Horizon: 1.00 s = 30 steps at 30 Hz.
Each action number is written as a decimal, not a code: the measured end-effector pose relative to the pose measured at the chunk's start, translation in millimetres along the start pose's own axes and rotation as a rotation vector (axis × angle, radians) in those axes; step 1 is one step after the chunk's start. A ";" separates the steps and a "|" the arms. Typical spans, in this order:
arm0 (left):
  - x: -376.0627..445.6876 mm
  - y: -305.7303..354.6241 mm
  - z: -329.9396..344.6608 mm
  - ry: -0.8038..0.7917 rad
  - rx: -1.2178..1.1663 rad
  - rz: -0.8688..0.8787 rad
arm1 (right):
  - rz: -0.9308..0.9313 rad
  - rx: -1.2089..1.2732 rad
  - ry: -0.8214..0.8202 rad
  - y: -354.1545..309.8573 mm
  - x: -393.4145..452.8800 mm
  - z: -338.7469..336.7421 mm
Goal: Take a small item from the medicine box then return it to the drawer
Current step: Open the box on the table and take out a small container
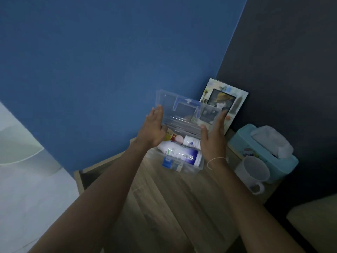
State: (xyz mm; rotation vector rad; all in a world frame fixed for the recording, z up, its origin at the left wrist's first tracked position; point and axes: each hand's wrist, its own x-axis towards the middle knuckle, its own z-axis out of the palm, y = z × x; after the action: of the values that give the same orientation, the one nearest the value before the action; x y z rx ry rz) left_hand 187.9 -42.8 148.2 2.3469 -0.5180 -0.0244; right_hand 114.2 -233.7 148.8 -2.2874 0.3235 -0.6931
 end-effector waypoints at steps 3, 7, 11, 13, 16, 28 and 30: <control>4.5 -9.4 3.5 -0.059 0.178 -0.020 | 0.066 -0.062 -0.093 8.8 3.7 6.0; 4.2 -22.2 6.2 -0.111 0.251 -0.047 | 0.088 -0.078 -0.142 18.6 6.4 13.6; 4.3 -29.9 7.5 -0.138 0.251 -0.072 | 0.084 -0.108 -0.151 22.1 8.8 14.6; 0.5 -30.1 9.1 -0.126 0.239 -0.065 | 0.075 -0.119 -0.166 22.6 8.6 11.9; -13.6 -27.8 9.6 -0.084 0.208 -0.015 | 0.033 -0.148 -0.172 23.8 0.9 5.7; -114.3 5.7 32.5 0.068 0.176 0.109 | 0.104 -0.147 -0.094 35.4 -143.0 2.0; -124.7 9.7 42.8 0.044 0.194 0.103 | 0.126 -0.327 -0.195 44.3 -163.0 6.2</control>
State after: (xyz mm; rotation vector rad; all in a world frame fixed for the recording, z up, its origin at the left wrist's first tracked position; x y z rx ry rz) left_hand 62.9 -30.7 107.0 2.4987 -0.6435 0.1310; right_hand -18.0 -194.4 51.1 -2.5915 0.5141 -0.3699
